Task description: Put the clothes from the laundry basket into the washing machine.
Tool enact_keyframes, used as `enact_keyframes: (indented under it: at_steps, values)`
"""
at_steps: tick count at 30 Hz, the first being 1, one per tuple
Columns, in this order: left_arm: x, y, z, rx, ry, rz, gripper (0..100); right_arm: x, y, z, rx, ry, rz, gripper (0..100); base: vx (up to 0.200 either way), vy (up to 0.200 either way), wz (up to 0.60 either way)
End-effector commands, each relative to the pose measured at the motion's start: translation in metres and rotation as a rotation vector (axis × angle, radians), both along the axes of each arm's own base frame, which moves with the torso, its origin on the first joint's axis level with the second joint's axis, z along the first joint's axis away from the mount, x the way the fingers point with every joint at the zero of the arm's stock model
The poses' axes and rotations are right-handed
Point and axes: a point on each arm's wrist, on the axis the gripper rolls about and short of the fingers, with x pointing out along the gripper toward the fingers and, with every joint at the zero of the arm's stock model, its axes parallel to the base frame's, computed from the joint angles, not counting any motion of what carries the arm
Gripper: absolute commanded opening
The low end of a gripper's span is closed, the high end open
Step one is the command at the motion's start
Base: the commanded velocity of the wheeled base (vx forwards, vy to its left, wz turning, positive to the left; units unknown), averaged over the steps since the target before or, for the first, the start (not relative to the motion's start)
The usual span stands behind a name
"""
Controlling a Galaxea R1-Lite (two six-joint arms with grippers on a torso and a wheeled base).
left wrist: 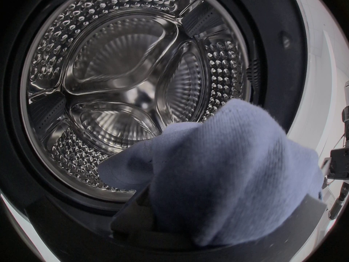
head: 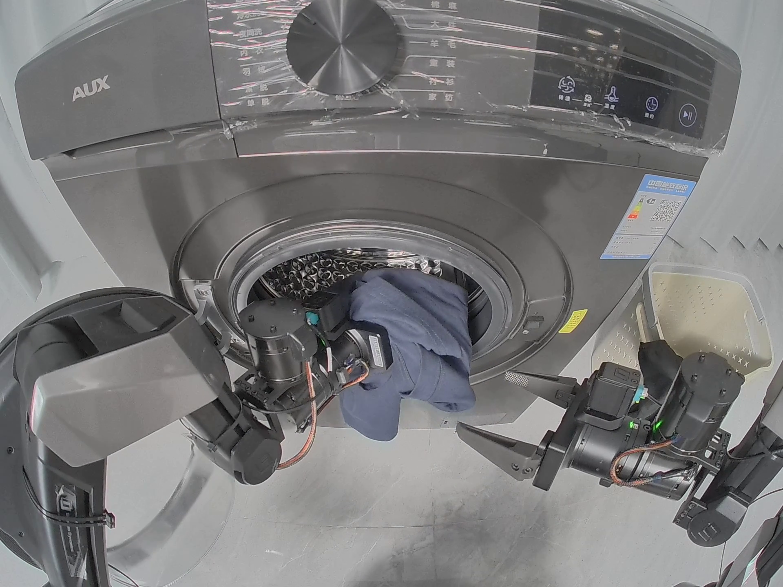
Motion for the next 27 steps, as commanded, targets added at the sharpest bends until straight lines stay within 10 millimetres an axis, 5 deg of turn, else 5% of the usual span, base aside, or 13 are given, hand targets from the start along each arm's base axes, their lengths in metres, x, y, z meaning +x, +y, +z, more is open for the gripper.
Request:
enact_keyframes:
  at_steps: [1, 12, 27]
  values:
    - [0.018, -0.003, -0.001, -0.002, 0.0, 0.023, 0, -0.001, 0.001, 0.0, -0.001, 0.001, 0.006, 100, 0.0, 0.0, 0.0]
    - [0.051, -0.017, -0.005, 0.007, 0.014, 0.05, 0, -0.002, 0.003, 0.0, 0.001, -0.001, 0.016, 100, 0.0, 0.0, 0.0]
    - [0.105, -0.008, 0.012, -0.026, -0.025, 0.232, 0, -0.002, 0.004, -0.001, -0.002, 0.002, 0.016, 100, 0.0, 0.0, 0.0]
